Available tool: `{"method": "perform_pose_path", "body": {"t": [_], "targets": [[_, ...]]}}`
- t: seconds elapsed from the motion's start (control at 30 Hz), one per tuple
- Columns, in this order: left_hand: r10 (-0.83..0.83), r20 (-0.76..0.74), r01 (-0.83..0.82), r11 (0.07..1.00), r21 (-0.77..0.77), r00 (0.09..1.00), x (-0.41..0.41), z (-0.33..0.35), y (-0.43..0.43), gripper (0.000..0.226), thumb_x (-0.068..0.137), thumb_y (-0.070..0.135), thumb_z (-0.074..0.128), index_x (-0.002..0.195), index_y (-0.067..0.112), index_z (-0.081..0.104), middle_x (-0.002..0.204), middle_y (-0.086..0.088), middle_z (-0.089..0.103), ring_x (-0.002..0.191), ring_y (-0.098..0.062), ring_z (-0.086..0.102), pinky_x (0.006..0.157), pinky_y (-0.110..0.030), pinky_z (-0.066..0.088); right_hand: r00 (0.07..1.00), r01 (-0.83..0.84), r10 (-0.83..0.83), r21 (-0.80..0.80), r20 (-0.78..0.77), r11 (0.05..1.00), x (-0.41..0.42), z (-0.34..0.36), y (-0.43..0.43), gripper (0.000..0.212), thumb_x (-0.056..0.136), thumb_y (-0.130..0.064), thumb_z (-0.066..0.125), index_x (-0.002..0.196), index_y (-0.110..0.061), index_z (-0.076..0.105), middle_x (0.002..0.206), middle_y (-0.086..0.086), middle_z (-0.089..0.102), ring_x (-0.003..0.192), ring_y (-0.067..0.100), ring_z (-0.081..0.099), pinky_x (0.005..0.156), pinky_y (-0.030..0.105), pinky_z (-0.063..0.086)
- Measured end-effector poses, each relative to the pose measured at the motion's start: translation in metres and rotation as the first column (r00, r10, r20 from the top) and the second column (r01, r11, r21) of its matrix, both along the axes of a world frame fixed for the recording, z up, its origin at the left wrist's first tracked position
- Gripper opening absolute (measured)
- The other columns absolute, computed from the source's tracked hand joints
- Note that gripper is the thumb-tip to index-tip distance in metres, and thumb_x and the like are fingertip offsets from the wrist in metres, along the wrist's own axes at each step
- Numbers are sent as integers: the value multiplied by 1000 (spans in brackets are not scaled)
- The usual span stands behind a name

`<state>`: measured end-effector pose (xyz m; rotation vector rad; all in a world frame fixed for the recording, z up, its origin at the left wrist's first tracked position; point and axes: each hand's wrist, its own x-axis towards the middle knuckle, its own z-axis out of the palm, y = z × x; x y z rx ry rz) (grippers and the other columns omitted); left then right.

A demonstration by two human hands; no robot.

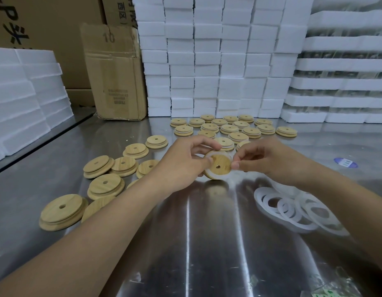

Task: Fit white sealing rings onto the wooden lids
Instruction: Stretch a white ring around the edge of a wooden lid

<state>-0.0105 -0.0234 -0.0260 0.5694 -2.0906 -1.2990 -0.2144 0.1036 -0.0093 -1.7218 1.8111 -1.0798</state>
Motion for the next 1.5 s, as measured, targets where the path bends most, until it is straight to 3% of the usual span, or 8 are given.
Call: {"method": "perform_pose_path", "body": {"t": [0.2, 0.4, 0.53, 0.7, 0.8, 1.03, 1.33, 1.5], "targets": [[8, 3, -8, 1000, -21, 1000, 1, -1, -2, 29, 97, 3, 71, 105, 30, 77, 106, 12, 80, 91, -33, 75, 74, -33, 62, 999, 6, -4, 59, -34, 998, 1, -2, 1, 11, 86, -25, 85, 86, -15, 81, 80, 9, 75, 69, 5, 60, 67, 14, 47], [-6, -4, 6, 1000, -2, 1000, 1, -1, 1, 27, 96, 3, 71, 110, 27, 72, 101, 9, 81, 94, -33, 76, 80, -42, 64, 998, 67, -67, -18, -1, 998, 8, -9, -5, 38, 79, -40, 88, 111, -26, 73, 101, 0, 77, 91, 19, 73, 88, 35, 59], [55, -20, -55, 998, 5, 998, -1, -3, 2, 19, 91, 9, 81, 98, 23, 71, 93, 8, 80, 88, -28, 79, 84, -48, 66, 998, 33, -28, -99, 50, 995, 12, -11, -9, 23, 88, -23, 84, 110, -20, 76, 94, 4, 79, 93, 25, 76, 95, 46, 59], [146, 73, -144, 989, -41, 987, 5, -2, -4, 12, 84, 28, 91, 81, 20, 83, 81, -1, 81, 91, -32, 77, 88, -52, 64, 998, 34, -31, -63, 54, 997, 8, -7, -7, 20, 85, -19, 86, 103, -17, 78, 87, 4, 79, 83, 14, 75, 85, 27, 57], [140, 121, -131, 988, -78, 983, 9, 2, -6, 13, 81, 32, 93, 80, 21, 85, 78, 0, 81, 84, -22, 77, 87, -43, 65, 997, 28, -24, -58, 80, 998, 8, -5, -6, 22, 85, -16, 85, 106, -13, 78, 88, 7, 80, 83, 14, 74, 81, 21, 56], [163, 224, -105, 963, -248, 961, 10, 2, -9, 13, 77, 32, 95, 74, 25, 85, 63, 12, 75, 56, 6, 59, 54, -8, 40, 985, 19, -10, -50, 172, 999, 6, -9, -7, 38, 76, -29, 85, 109, -12, 76, 91, 11, 81, 91, 23, 78, 87, 24, 57], [164, 213, -118, 971, -210, 963, 6, -8, -5, 21, 85, 43, 88, 75, 25, 84, 65, 9, 75, 55, 0, 57, 54, -14, 41, 970, 67, -46, -80, 237, 994, 8, -14, -7, 33, 80, -31, 86, 105, -16, 72, 89, 9, 82, 84, 22, 77, 89, 34, 53], [237, 222, -170, 944, -282, 946, 6, -6, -6, 27, 89, 40, 85, 65, 29, 78, 57, 23, 67, 58, 5, 62, 51, -10, 38, 971, 64, -50, -48, 236, 997, 12, -14, -9, 27, 89, -12, 82, 104, -9, 60, 87, 11, 80, 77, 18, 73, 73, 24, 52]]}}
